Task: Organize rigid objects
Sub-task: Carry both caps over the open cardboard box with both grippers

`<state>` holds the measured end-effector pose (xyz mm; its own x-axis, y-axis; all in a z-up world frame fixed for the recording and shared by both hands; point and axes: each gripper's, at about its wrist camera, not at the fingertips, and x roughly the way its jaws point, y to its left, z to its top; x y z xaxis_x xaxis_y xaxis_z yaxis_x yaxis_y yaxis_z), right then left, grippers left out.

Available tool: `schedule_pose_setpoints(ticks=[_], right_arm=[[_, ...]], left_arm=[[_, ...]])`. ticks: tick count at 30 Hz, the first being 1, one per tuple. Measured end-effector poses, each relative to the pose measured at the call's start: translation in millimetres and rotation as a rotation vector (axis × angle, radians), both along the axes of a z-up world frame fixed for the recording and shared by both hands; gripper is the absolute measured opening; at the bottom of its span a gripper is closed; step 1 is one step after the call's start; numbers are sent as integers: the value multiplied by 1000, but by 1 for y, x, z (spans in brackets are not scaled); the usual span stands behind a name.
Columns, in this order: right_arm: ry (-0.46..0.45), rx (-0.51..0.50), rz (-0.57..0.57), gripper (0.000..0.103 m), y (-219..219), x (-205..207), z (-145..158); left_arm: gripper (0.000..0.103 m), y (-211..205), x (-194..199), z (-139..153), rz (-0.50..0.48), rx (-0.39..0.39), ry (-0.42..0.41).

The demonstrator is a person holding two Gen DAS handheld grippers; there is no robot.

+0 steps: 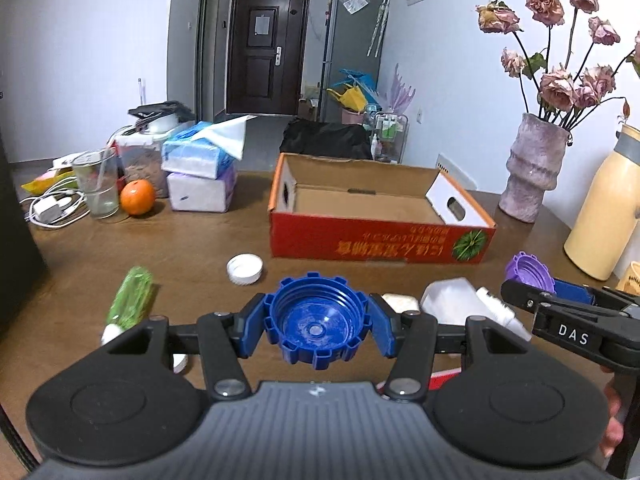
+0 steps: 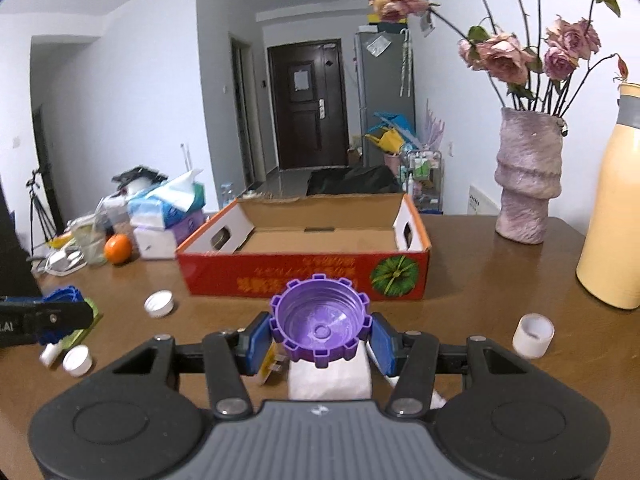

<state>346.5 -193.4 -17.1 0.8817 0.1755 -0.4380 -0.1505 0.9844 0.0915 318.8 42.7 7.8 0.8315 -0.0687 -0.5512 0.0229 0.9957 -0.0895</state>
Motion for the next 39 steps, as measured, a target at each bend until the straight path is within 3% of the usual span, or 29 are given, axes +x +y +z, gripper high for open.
schedule_pose_setpoints(ticks=[9, 21, 39], right_arm=[[-35, 42, -21, 52, -20, 38, 10], [-32, 19, -6, 52, -22, 76, 18], [-5, 42, -15, 52, -25, 157, 22]], left_arm=[[55, -24, 40, 5, 32, -13, -6], [55, -39, 97, 7, 75, -16, -24], [55, -59, 175, -9, 79, 22, -8]])
